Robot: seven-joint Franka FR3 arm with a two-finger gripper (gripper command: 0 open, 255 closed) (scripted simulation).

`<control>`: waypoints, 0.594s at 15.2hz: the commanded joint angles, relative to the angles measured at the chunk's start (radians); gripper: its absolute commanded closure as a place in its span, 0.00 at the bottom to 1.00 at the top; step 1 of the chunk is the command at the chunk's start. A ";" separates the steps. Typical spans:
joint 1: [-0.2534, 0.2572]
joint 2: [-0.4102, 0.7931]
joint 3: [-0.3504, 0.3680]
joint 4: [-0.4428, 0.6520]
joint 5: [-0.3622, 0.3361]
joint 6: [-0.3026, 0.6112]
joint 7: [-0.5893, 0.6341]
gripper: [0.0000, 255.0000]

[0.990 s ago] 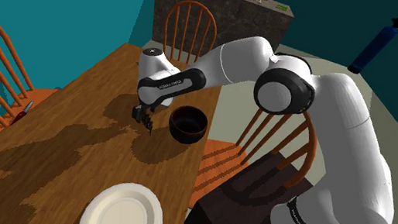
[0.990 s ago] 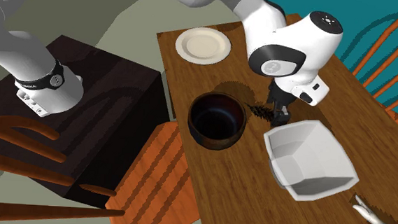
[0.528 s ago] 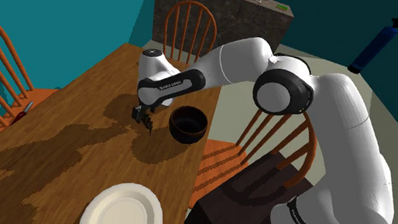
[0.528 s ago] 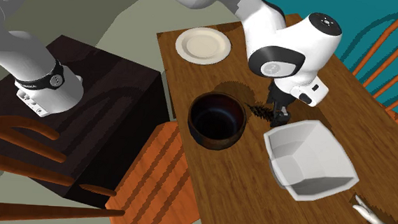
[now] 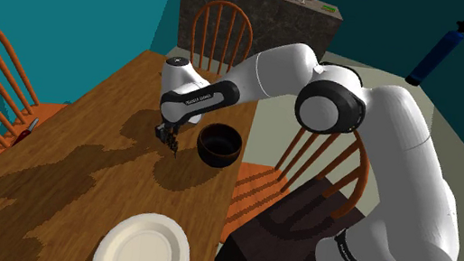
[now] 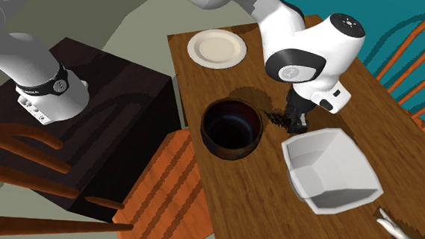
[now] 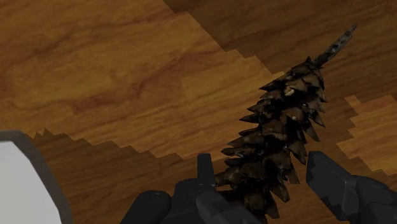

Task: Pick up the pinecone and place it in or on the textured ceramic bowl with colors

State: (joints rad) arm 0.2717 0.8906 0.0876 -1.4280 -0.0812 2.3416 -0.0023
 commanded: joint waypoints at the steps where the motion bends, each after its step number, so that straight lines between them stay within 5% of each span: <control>1: 0.000 0.000 0.000 -0.001 0.000 0.000 0.000 1.00; 9: -0.004 -0.066 0.004 -0.016 0.004 -0.051 -0.002 1.00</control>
State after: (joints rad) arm 0.2679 0.8325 0.0911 -1.4465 -0.0777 2.3010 -0.0042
